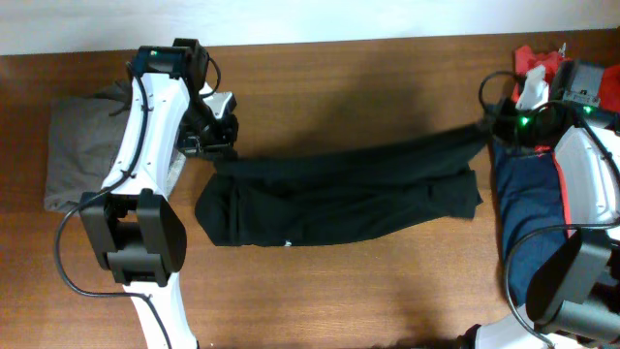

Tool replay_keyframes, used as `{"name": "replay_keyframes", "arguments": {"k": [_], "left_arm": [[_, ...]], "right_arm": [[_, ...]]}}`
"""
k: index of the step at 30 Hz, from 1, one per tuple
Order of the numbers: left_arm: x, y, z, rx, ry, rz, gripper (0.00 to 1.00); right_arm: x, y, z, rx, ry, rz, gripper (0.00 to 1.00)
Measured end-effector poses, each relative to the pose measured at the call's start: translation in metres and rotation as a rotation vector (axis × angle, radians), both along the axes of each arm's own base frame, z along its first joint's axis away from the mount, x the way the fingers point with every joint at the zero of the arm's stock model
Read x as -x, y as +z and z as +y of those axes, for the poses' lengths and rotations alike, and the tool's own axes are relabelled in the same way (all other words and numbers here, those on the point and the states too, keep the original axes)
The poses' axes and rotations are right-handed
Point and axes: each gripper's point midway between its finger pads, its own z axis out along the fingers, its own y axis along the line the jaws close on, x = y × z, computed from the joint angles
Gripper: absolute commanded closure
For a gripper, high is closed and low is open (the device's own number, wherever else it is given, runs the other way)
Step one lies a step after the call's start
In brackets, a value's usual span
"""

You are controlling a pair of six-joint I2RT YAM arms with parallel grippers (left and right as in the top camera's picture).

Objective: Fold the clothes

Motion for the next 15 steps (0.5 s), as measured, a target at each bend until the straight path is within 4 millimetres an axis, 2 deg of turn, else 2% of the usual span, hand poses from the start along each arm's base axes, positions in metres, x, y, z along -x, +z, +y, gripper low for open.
{"name": "replay_keyframes", "arguments": {"k": [3,11,15], "left_arm": [[0.02,-0.002,-0.002,-0.006,-0.026,0.08,0.99],[0.064,-0.026,-0.023,-0.027,-0.144,0.234,1.0],[0.081,-0.038,-0.021,-0.051,-0.16,0.305,1.0]], "right_arm": [[0.023,-0.016,-0.005,0.038,-0.024,0.123,0.96],[0.061,-0.031,-0.014,0.105,-0.052,0.304,0.94],[0.071,-0.039,-0.015,0.123,-0.053,0.347,0.81]]}}
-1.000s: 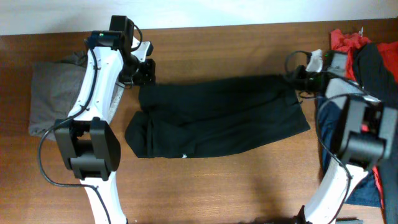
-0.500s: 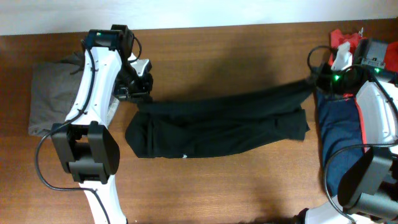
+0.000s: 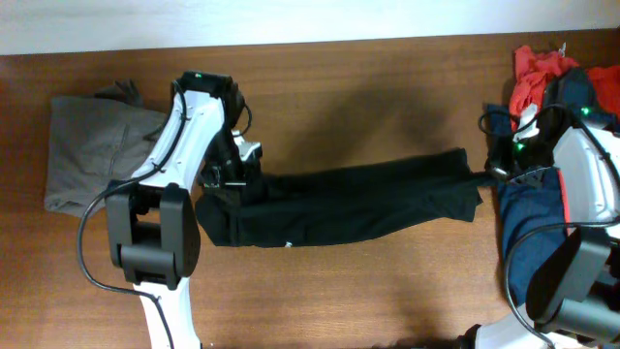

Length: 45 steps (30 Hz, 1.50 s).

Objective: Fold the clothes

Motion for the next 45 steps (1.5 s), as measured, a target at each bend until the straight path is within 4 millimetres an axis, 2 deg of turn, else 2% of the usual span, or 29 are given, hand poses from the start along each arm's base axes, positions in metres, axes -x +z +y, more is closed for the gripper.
{"name": "replay_keyframes", "arguments": {"k": [1,2,4,6,9,11,13,16,19,24,27,28,31,37,39,40,43,45], "left_arm": [[0.003,-0.002,0.001,-0.006,-0.001,0.013,1.0],[0.006,-0.004,0.003,-0.011,-0.005,0.023,0.99],[0.008,-0.005,0.005,-0.021,-0.009,0.03,0.99],[0.007,-0.005,0.006,-0.028,-0.013,0.026,0.98],[0.007,-0.003,0.008,-0.036,-0.02,0.014,0.86],[0.006,0.003,0.011,-0.041,-0.022,-0.008,0.72],[0.005,0.011,0.015,-0.042,-0.016,-0.039,0.67],[0.003,0.029,0.025,-0.038,0.005,-0.1,0.64],[0.002,0.042,0.034,-0.036,0.032,-0.142,0.64],[-0.002,0.044,0.043,-0.038,0.06,-0.164,0.64],[-0.008,0.043,0.043,-0.035,0.061,-0.187,0.64],[-0.01,0.042,0.042,-0.034,0.061,-0.195,0.64],[-0.016,0.041,0.042,-0.03,0.062,-0.221,0.64],[-0.023,0.039,0.041,-0.026,0.062,-0.249,0.64],[-0.024,0.039,0.041,-0.025,0.062,-0.254,0.64],[-0.024,0.039,0.041,-0.025,0.063,-0.255,0.64],[-0.025,0.039,0.041,-0.025,0.063,-0.257,0.64],[-0.025,0.039,0.041,-0.025,0.063,-0.258,0.64]], "right_arm": [[0.003,-0.003,0.0,0.003,-0.001,0.012,0.68],[0.005,-0.006,0.0,0.004,0.001,0.021,0.6],[0.008,-0.011,-0.001,0.011,-0.004,0.031,0.47],[0.007,-0.013,-0.002,0.018,-0.007,0.027,0.41],[0.003,-0.013,-0.005,0.029,-0.007,0.012,0.36],[0.001,-0.013,-0.006,0.033,-0.007,0.002,0.34],[-0.001,-0.012,-0.006,0.037,-0.001,-0.005,0.32],[-0.004,-0.016,-0.007,0.04,0.019,-0.011,0.3],[-0.008,-0.03,-0.006,0.027,0.054,-0.009,0.29],[-0.009,-0.071,0.003,-0.039,0.149,0.039,0.29],[-0.01,-0.085,0.006,-0.06,0.182,0.05,0.29],[-0.01,-0.088,0.008,-0.073,0.196,0.049,0.31],[-0.012,-0.091,0.023,-0.156,0.272,0.014,0.51],[-0.009,-0.079,0.057,-0.309,0.385,-0.045,0.7],[-0.009,-0.077,0.067,-0.33,0.416,-0.049,0.84],[-0.009,-0.076,0.072,-0.336,0.433,-0.053,0.95],[-0.008,-0.075,0.082,-0.35,0.461,-0.049,0.96],[-0.005,-0.075,0.082,-0.344,0.451,-0.025,0.96]]}}
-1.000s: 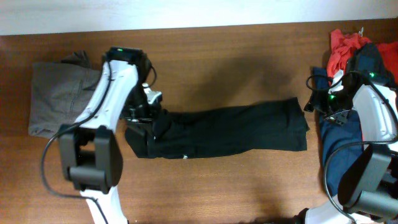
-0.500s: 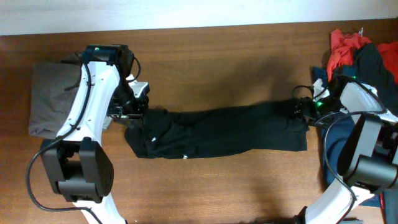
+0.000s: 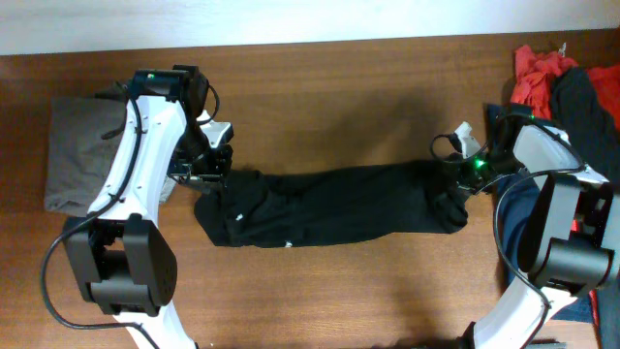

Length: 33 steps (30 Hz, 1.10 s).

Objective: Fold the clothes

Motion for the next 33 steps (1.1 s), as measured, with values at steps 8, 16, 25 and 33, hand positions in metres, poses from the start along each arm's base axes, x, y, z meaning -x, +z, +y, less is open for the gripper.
{"name": "replay_keyframes", "arguments": {"k": [8,16,25,33], "left_arm": [[-0.003,-0.001,0.0,-0.002,-0.001,-0.012,0.64],[-0.004,-0.001,0.0,-0.001,-0.001,-0.015,0.64],[-0.012,-0.002,-0.001,0.002,-0.003,-0.05,0.64],[-0.013,-0.002,-0.001,0.004,-0.003,-0.056,0.63]], "right_arm": [[-0.015,0.028,-0.034,0.168,-0.094,0.006,0.07],[-0.024,0.025,-0.063,0.266,-0.143,-0.02,0.06],[-0.006,-0.022,-0.081,0.228,-0.165,0.129,0.24],[0.005,-0.026,-0.044,0.122,-0.046,0.175,0.96]]}}
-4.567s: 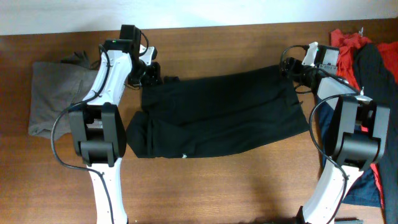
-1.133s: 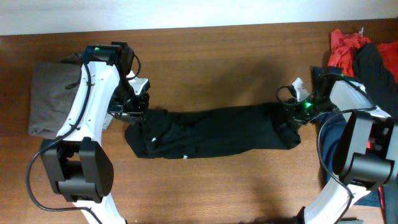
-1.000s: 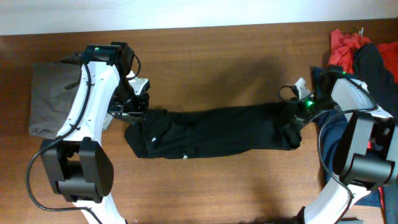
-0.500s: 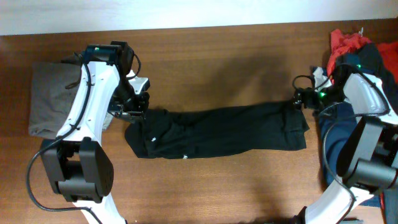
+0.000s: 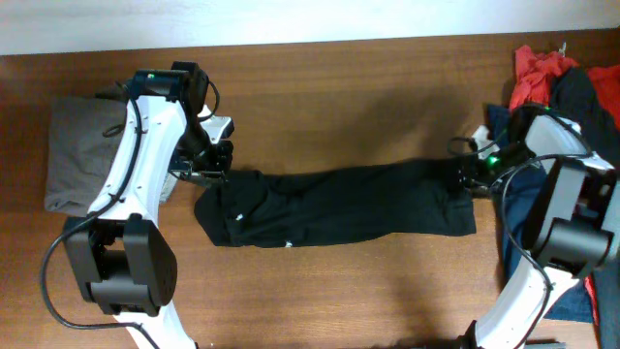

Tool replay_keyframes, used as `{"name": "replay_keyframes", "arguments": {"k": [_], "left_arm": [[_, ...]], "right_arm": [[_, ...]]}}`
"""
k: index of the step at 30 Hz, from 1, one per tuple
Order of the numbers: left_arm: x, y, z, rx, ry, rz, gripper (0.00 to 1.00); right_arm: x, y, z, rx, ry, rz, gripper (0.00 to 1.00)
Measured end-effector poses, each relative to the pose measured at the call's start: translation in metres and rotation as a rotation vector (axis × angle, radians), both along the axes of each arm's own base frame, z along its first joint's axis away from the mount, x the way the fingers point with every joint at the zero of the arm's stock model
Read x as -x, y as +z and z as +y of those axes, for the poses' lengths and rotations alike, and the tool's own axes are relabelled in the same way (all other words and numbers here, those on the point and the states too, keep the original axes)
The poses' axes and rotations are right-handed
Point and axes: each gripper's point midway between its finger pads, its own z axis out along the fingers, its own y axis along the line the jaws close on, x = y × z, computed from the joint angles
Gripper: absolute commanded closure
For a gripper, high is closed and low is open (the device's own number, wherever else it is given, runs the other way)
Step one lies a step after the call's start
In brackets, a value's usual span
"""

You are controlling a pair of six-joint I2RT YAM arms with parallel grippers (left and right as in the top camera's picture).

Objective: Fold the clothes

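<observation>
A black garment (image 5: 339, 206) lies as a long folded strip across the middle of the wooden table (image 5: 339, 87). My left gripper (image 5: 213, 174) sits low at the strip's upper left corner, apparently shut on the cloth there. At the strip's upper right end is my right gripper (image 5: 465, 174), and the cloth runs taut up to it. Both sets of fingertips are hidden by the wrists and cloth.
A folded grey garment (image 5: 82, 155) lies at the left edge, partly under my left arm. At the right edge is a pile of red (image 5: 533, 73), black (image 5: 591, 97) and blue clothes (image 5: 518, 228), under and around my right arm.
My right gripper has moved a little to the right, and the garment's right end now reaches further right and lies flatter. The left gripper and the left end have hardly moved.
At first the garment was stretched wide between both grippers, its right end drawn out to the clothes pile. Then the left gripper stood further right and lower, over the cloth. Later the strip lay shorter with both grippers at its ends; now it is pulled slightly straighter.
</observation>
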Motion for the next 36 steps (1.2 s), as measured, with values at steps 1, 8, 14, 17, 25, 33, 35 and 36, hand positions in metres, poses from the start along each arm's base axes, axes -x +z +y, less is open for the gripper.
{"name": "replay_keyframes", "arguments": {"k": [1,8,14,17,25,33,35,36], "left_arm": [[0.0,0.0,0.0,0.0,0.0,0.0,0.64],[0.001,0.0,0.0,0.0,0.0,0.003,0.64],[0.002,0.0,0.0,0.0,-0.003,0.006,0.65],[0.01,0.003,0.002,-0.004,-0.001,0.04,0.65],[0.003,0.041,0.015,0.014,0.047,-0.006,0.59],[-0.008,0.085,-0.001,0.169,0.033,-0.161,0.45],[-0.004,0.086,-0.002,0.177,0.034,-0.148,0.44],[-0.003,0.086,-0.002,0.179,0.036,-0.143,0.42]], "right_arm": [[0.002,0.0,0.003,-0.006,0.019,0.006,0.96],[0.004,0.017,-0.006,0.056,-0.026,0.074,0.96],[-0.015,0.091,0.014,0.212,0.01,-0.082,0.96],[-0.017,0.123,0.065,0.224,0.127,-0.172,0.96],[0.016,0.093,0.18,0.201,0.408,-0.139,0.87],[0.05,0.059,0.268,0.181,0.629,-0.189,0.26],[0.051,0.059,0.265,0.2,0.62,-0.18,0.26],[0.047,0.061,0.259,0.211,0.599,-0.178,0.26]]}}
